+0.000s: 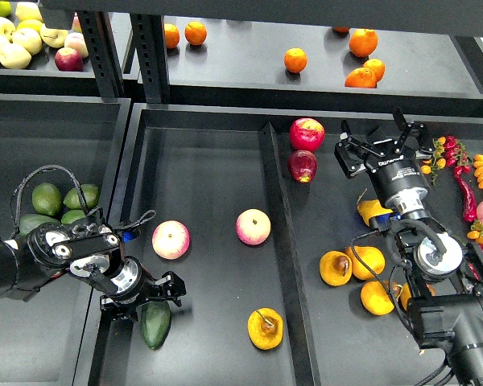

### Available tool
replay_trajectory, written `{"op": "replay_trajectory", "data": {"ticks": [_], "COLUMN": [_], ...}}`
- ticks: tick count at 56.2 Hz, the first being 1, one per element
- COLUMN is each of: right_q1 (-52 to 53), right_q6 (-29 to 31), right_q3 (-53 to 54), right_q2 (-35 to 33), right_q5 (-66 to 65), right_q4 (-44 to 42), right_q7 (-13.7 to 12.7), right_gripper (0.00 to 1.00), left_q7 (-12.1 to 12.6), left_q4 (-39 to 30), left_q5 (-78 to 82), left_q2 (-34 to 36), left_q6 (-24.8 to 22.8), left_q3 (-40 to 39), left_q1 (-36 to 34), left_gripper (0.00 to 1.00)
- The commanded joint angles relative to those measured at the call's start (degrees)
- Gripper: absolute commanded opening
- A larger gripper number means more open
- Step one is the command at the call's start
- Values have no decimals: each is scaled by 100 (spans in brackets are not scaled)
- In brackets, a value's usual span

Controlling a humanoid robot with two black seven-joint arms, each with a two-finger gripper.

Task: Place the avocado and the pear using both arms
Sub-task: 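Close the left gripper on the dark avocado, then carry the avocado with the left gripper into the green avocado bin and release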

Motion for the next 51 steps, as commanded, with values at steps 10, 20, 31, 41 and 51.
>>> {"op": "replay_trajectory", "data": {"ticks": [10, 20, 31, 41, 51], "right_q1": [1, 1, 1, 1, 1], "right_q6": [7, 7, 7, 7, 7], "right_q3": [0, 9, 18, 26, 26], "right_q2": [0, 0, 0, 0, 0], "right_q5": [0, 0, 0, 9, 9], "right_q4": [0, 0, 9, 17, 26], "right_q7": [0, 0, 0, 0, 0], "right_gripper": [100, 100, 100, 100, 100], "left_q7": [0, 0, 0, 0, 0], "left_q4": [-18, 9, 132, 158, 202], "left_q5": [63, 81, 134, 345, 942], "left_q2": [-29, -12, -29, -29, -29], "left_q6": [0, 0, 0, 0, 0], "left_q3": [3, -94, -164, -340, -648], "left_q1": [1, 63, 54, 72, 230], "left_gripper": [94, 90, 78, 68, 61]}}
